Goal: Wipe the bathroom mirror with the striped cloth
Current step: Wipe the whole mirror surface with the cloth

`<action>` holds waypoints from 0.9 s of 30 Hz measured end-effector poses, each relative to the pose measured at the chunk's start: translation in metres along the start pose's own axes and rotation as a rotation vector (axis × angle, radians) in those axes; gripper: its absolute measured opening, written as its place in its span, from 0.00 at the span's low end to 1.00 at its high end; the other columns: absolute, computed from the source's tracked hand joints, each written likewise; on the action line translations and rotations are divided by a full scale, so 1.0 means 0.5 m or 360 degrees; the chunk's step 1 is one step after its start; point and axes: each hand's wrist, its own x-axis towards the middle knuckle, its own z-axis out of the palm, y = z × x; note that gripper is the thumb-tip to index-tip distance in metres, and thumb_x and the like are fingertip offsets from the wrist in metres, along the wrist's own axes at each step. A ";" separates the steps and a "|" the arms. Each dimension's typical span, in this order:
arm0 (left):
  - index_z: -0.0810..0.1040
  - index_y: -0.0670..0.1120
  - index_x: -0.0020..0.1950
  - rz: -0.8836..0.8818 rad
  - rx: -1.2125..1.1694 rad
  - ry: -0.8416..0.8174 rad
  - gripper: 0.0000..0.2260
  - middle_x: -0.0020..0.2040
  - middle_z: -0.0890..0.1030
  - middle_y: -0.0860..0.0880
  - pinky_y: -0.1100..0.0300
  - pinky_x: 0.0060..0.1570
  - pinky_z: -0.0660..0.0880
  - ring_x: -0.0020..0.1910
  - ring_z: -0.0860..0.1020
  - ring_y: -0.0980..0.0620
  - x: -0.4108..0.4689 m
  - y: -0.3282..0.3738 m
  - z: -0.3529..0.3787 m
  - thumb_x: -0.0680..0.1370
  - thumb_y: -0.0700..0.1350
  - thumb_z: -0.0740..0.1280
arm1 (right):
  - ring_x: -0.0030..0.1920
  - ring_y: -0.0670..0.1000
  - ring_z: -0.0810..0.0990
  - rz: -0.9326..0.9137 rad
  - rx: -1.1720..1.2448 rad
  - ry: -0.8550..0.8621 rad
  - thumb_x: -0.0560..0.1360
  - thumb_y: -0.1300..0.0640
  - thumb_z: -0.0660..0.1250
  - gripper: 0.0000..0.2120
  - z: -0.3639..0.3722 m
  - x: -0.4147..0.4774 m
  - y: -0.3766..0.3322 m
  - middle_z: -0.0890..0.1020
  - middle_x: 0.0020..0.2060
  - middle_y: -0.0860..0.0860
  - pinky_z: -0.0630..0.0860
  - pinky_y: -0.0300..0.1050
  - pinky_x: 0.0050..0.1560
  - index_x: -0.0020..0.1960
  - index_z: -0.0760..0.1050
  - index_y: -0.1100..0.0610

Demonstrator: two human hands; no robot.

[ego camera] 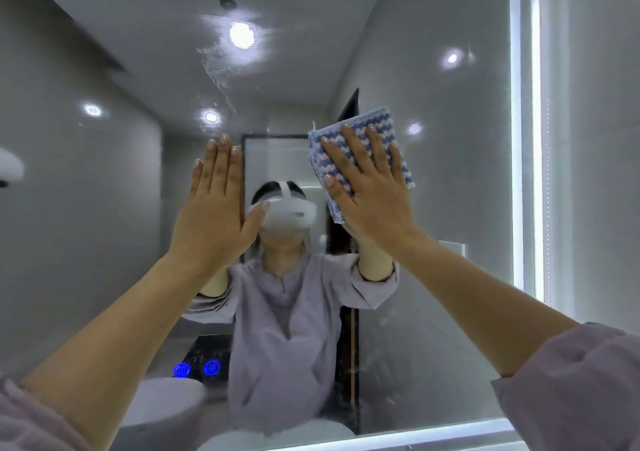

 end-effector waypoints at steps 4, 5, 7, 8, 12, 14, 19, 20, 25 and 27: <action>0.40 0.38 0.77 0.0013 0.0032 0.0009 0.37 0.78 0.40 0.41 0.52 0.76 0.39 0.77 0.38 0.46 -0.001 0.001 -0.001 0.77 0.63 0.44 | 0.78 0.54 0.43 0.0112 0.0031 0.0003 0.80 0.39 0.41 0.27 0.002 -0.015 0.076 0.49 0.78 0.48 0.41 0.57 0.76 0.78 0.47 0.43; 0.40 0.38 0.77 0.0017 0.0042 0.0014 0.37 0.78 0.41 0.40 0.52 0.76 0.39 0.77 0.38 0.46 -0.002 0.002 -0.001 0.78 0.63 0.44 | 0.78 0.54 0.42 0.0147 0.0011 0.0000 0.80 0.39 0.41 0.27 0.003 -0.020 0.100 0.47 0.78 0.48 0.41 0.57 0.76 0.78 0.45 0.43; 0.39 0.39 0.76 0.0029 0.0049 0.0024 0.37 0.78 0.41 0.40 0.51 0.76 0.39 0.77 0.38 0.46 -0.002 0.002 0.001 0.78 0.62 0.44 | 0.78 0.54 0.42 0.0224 -0.0021 -0.0002 0.80 0.38 0.40 0.27 0.002 -0.028 0.146 0.46 0.78 0.47 0.40 0.57 0.76 0.77 0.41 0.41; 0.38 0.39 0.76 0.0031 0.0043 0.0032 0.36 0.78 0.41 0.40 0.52 0.76 0.39 0.77 0.38 0.46 -0.002 0.002 0.002 0.78 0.63 0.45 | 0.78 0.54 0.42 0.0270 -0.0024 0.0000 0.80 0.38 0.40 0.27 0.000 -0.032 0.167 0.46 0.78 0.47 0.39 0.56 0.76 0.76 0.40 0.40; 0.41 0.39 0.77 0.0006 0.0036 0.0043 0.37 0.78 0.41 0.40 0.54 0.75 0.37 0.77 0.38 0.47 -0.001 0.000 0.008 0.78 0.63 0.44 | 0.78 0.54 0.41 0.0473 0.0007 -0.0007 0.78 0.36 0.38 0.28 -0.015 -0.053 0.244 0.46 0.78 0.47 0.38 0.55 0.76 0.76 0.40 0.40; 0.42 0.38 0.77 0.0003 0.0056 0.0050 0.38 0.78 0.42 0.40 0.52 0.75 0.38 0.77 0.38 0.47 0.000 -0.001 0.011 0.78 0.64 0.44 | 0.78 0.54 0.40 0.0557 0.0021 -0.0011 0.78 0.36 0.38 0.29 -0.023 -0.063 0.273 0.45 0.78 0.47 0.38 0.53 0.76 0.77 0.42 0.42; 0.42 0.38 0.77 0.0012 0.0054 0.0061 0.37 0.78 0.42 0.40 0.54 0.75 0.37 0.77 0.38 0.47 0.000 -0.001 0.009 0.78 0.63 0.44 | 0.77 0.53 0.40 0.0706 0.0062 -0.0013 0.78 0.39 0.39 0.30 -0.035 -0.074 0.313 0.45 0.78 0.48 0.39 0.53 0.76 0.78 0.44 0.45; 0.41 0.38 0.77 0.0011 0.0055 0.0062 0.37 0.78 0.41 0.40 0.54 0.75 0.37 0.77 0.38 0.47 0.000 -0.002 0.008 0.78 0.63 0.44 | 0.78 0.54 0.40 0.0720 0.0065 -0.0003 0.78 0.39 0.40 0.30 -0.035 -0.075 0.313 0.46 0.79 0.48 0.39 0.53 0.76 0.79 0.45 0.46; 0.41 0.38 0.77 0.0003 0.0057 0.0055 0.37 0.78 0.42 0.40 0.51 0.76 0.39 0.77 0.39 0.46 -0.002 0.005 0.005 0.78 0.62 0.45 | 0.78 0.55 0.41 0.0764 0.0037 0.0016 0.78 0.41 0.41 0.30 -0.029 -0.070 0.307 0.47 0.78 0.50 0.40 0.55 0.76 0.79 0.46 0.48; 0.40 0.38 0.76 -0.0002 0.0056 0.0041 0.37 0.78 0.41 0.40 0.51 0.76 0.39 0.77 0.38 0.46 -0.002 0.006 0.004 0.78 0.62 0.45 | 0.78 0.56 0.41 0.0788 0.0041 0.0024 0.78 0.41 0.40 0.30 -0.025 -0.068 0.304 0.47 0.78 0.50 0.39 0.56 0.76 0.79 0.46 0.48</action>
